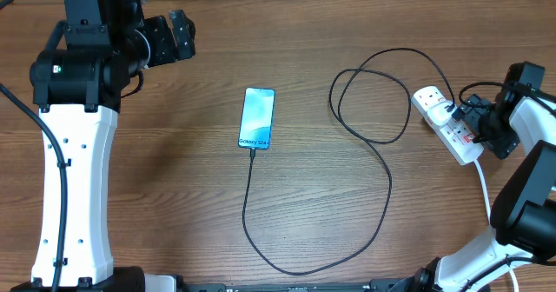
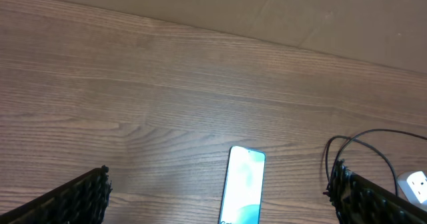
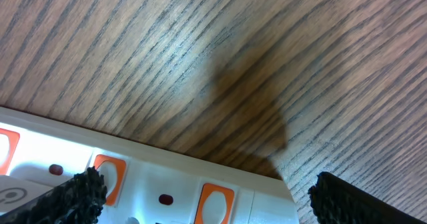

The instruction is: Plug charger to phone and switch on socket

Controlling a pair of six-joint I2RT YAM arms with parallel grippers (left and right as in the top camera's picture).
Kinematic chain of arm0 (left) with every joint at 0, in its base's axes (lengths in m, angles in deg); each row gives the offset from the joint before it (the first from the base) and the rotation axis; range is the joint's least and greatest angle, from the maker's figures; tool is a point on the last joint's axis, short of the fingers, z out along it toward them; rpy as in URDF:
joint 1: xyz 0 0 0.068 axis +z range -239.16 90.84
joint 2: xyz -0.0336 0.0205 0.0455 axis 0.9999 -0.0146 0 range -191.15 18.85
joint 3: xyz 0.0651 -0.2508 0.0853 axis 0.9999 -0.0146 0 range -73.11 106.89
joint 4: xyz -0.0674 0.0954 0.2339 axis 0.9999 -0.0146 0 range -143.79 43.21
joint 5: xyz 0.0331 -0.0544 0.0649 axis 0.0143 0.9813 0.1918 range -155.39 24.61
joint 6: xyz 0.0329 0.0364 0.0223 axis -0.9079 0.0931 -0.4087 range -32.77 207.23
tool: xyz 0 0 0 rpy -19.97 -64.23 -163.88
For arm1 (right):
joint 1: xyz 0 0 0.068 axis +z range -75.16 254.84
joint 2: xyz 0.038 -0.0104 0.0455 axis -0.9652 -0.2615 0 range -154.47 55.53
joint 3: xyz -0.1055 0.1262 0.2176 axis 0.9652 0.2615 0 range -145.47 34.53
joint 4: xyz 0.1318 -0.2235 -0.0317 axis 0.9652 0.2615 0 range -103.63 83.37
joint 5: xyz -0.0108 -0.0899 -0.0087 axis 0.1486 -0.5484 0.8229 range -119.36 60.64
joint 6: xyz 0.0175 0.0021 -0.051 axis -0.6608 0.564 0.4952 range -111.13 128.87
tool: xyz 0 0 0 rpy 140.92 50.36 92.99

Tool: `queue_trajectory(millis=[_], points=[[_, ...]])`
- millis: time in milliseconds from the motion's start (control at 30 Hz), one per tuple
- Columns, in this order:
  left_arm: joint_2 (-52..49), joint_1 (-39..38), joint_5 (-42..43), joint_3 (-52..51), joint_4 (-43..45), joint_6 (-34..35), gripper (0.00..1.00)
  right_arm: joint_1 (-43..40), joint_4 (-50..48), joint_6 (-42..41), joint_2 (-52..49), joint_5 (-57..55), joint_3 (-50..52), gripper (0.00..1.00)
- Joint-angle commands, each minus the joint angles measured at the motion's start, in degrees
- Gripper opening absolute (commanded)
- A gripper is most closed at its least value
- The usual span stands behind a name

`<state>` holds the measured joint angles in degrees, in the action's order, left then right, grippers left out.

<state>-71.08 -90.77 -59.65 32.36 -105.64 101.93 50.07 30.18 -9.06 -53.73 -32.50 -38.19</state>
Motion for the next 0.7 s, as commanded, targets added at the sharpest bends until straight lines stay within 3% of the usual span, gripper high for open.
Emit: queue_trajectory(millis=[0, 400, 667], points=[[-0.4, 0.2, -0.4, 0.0, -0.1, 0.5, 1.00, 0.3, 1.7, 1.9, -1.1, 3.3, 0.8, 1.00], [-0.4, 0.2, -0.4, 0.0, -0.1, 0.5, 1.00, 0.3, 4.9, 1.9, -0.2, 3.3, -0.4, 1.00], [-0.4, 0.2, -0.4, 0.0, -0.1, 0.5, 1.00, 0.3, 12.9, -1.1, 9.4, 3.3, -3.5, 1.00]])
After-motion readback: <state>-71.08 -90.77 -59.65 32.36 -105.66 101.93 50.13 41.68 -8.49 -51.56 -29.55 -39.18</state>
